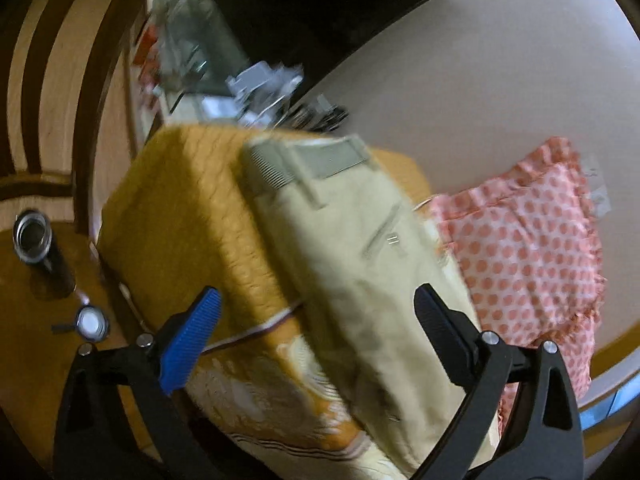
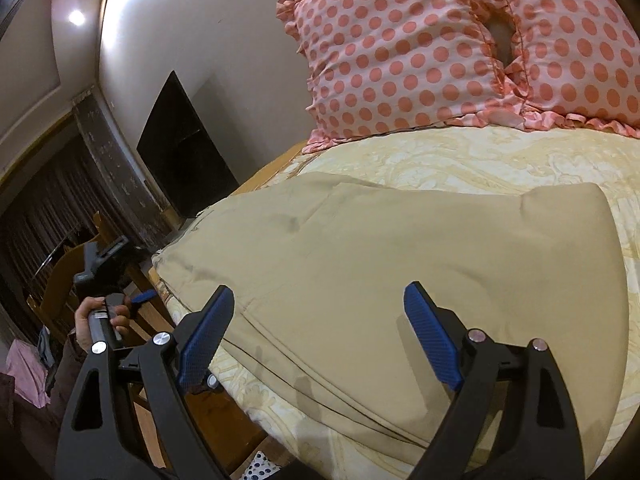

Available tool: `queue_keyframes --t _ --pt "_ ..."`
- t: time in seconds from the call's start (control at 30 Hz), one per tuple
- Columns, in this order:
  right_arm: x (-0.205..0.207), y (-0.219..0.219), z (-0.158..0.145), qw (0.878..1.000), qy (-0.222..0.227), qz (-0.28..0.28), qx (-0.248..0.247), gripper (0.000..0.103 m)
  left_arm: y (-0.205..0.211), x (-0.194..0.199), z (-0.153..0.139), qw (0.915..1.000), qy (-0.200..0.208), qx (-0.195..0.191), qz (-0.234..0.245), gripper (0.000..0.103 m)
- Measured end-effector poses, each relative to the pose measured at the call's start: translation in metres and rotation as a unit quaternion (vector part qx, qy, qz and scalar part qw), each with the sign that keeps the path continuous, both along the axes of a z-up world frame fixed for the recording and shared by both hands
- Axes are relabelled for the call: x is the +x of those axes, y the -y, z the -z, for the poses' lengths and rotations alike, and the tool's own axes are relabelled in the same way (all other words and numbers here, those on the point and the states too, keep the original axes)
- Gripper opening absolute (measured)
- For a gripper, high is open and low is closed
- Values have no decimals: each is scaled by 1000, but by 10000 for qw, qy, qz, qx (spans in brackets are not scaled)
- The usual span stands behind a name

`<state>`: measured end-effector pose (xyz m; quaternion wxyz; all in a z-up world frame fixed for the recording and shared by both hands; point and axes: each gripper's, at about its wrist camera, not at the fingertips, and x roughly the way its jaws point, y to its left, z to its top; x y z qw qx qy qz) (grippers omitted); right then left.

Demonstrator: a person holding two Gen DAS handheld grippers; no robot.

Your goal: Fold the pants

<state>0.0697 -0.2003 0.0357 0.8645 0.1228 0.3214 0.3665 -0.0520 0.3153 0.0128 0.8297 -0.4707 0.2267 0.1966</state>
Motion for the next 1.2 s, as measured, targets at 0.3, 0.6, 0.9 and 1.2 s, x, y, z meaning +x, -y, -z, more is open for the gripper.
queue_keyframes --t 0.3,0.6,0.9,1.2 --pt "5 -1 9 9998 -125 -87 91 89 -19 42 -7 9977 -101 -72 662 101" --pt "1 20 10 9998 -50 58 200 89 -6 84 -30 9869 -1025 1029 704 11" --pt "0 105 1 9886 47 1349 659 90 238 120 -146 8735 426 3581 3270 7" --pt "5 183 20 9604 -748 2157 1598 90 446 108 -28 6971 89 3716 6131 7"
